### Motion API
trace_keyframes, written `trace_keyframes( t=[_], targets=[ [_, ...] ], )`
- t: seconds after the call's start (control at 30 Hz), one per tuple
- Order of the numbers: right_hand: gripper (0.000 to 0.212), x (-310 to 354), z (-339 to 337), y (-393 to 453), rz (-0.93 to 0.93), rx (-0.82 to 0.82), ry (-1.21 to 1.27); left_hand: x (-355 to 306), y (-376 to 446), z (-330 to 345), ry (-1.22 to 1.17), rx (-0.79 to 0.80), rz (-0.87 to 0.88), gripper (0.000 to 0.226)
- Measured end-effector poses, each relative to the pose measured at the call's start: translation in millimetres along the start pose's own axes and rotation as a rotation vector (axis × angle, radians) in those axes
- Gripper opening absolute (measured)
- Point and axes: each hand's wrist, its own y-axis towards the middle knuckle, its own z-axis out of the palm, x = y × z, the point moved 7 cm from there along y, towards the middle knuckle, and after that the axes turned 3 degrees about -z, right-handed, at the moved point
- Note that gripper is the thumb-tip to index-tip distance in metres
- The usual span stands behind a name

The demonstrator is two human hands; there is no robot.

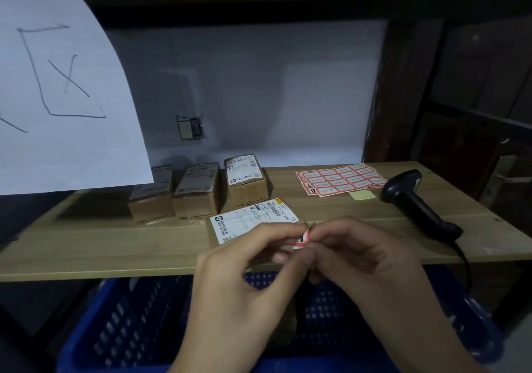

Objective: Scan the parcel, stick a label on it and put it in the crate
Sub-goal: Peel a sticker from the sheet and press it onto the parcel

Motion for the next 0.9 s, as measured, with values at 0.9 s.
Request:
trace_keyframes(
  t=[0.9],
  targets=[
    [0.018, -66.5, -87.6, 122.6, 0.284, -0.292, -0.411, 55.6, -4.7, -46.6, -0.324, -0.553, -0.345, 0.014]
  ],
)
